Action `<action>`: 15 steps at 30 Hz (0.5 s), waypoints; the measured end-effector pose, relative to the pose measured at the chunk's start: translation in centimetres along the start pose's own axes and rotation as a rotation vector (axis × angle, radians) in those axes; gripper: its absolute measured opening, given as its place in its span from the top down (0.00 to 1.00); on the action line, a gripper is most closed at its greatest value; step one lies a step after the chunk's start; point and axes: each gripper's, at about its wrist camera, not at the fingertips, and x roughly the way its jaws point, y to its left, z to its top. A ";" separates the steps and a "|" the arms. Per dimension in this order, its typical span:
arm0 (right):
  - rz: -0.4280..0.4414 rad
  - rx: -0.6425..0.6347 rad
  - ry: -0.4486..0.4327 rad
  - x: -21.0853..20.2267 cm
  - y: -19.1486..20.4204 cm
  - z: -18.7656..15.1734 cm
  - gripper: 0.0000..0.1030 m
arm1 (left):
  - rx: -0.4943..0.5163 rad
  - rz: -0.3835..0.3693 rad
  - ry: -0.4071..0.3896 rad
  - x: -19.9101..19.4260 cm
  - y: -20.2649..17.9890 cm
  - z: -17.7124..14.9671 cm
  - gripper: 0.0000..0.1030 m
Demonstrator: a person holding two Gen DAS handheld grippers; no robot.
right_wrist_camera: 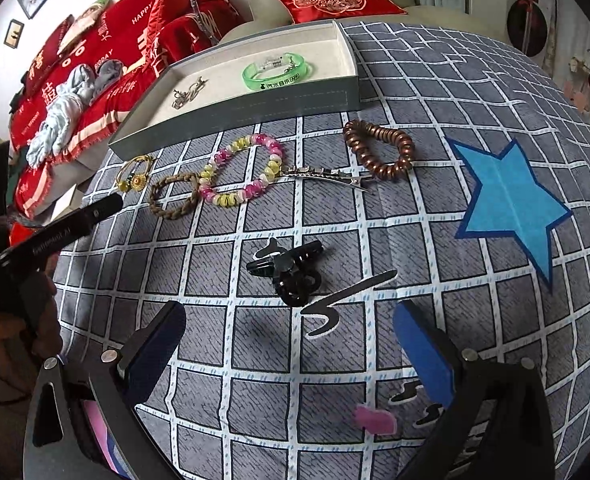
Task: Organize jewelry
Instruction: 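Move both open tools back over the remaining jewelry on the table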
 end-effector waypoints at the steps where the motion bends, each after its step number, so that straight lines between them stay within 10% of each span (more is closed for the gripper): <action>1: -0.007 -0.002 -0.001 0.0 0.0 0.0 0.00 | -0.003 0.002 0.000 0.1 0.0 0.2 0.02; 15: -0.048 -0.028 -0.010 1.1 0.6 0.8 0.02 | 0.023 -0.013 0.002 1.7 -1.2 1.8 0.02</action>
